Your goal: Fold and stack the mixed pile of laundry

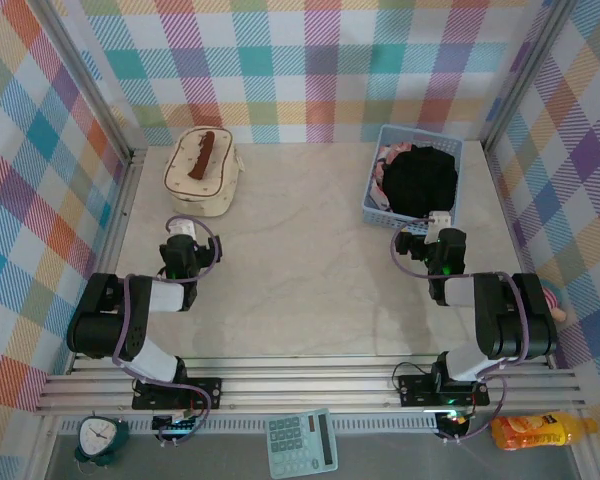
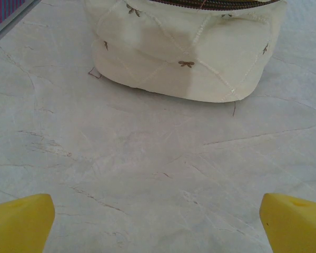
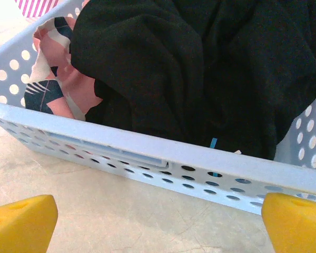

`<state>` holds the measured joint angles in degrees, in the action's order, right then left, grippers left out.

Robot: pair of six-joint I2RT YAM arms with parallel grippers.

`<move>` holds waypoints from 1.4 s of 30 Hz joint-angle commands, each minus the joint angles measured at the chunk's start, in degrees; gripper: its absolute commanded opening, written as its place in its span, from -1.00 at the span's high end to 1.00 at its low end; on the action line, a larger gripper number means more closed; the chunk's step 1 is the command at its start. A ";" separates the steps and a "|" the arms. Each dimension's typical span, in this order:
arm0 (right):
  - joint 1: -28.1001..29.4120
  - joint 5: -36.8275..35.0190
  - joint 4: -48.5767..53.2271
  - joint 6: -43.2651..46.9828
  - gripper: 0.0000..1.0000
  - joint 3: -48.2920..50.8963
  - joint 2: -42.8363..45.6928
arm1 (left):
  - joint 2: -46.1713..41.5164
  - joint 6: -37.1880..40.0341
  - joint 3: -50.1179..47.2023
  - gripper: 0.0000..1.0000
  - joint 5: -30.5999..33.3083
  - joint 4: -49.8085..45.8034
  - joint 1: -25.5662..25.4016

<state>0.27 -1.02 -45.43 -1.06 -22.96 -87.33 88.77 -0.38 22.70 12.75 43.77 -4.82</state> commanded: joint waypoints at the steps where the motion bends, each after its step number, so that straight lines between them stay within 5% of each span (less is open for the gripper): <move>1: 0.23 0.84 -2.06 0.27 -0.98 -0.59 -0.60 | 0.52 0.39 1.30 -1.00 0.45 2.29 -0.37; 32: 0.08 1.13 -2.23 0.33 -0.98 -0.48 -0.43 | 0.43 0.41 1.24 -1.00 0.46 2.40 -0.37; 39: 0.43 -2.54 12.96 -0.96 -0.98 -3.01 9.63 | -2.28 0.95 1.05 -1.00 4.34 1.32 -1.90; 42: 0.49 -4.63 22.92 -3.65 -0.98 -5.62 14.00 | -8.22 0.32 6.83 -1.00 4.74 -14.48 -2.83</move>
<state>0.43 -3.01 -32.51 -1.98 -25.39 -76.84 86.04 -0.19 24.12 16.01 38.24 -6.66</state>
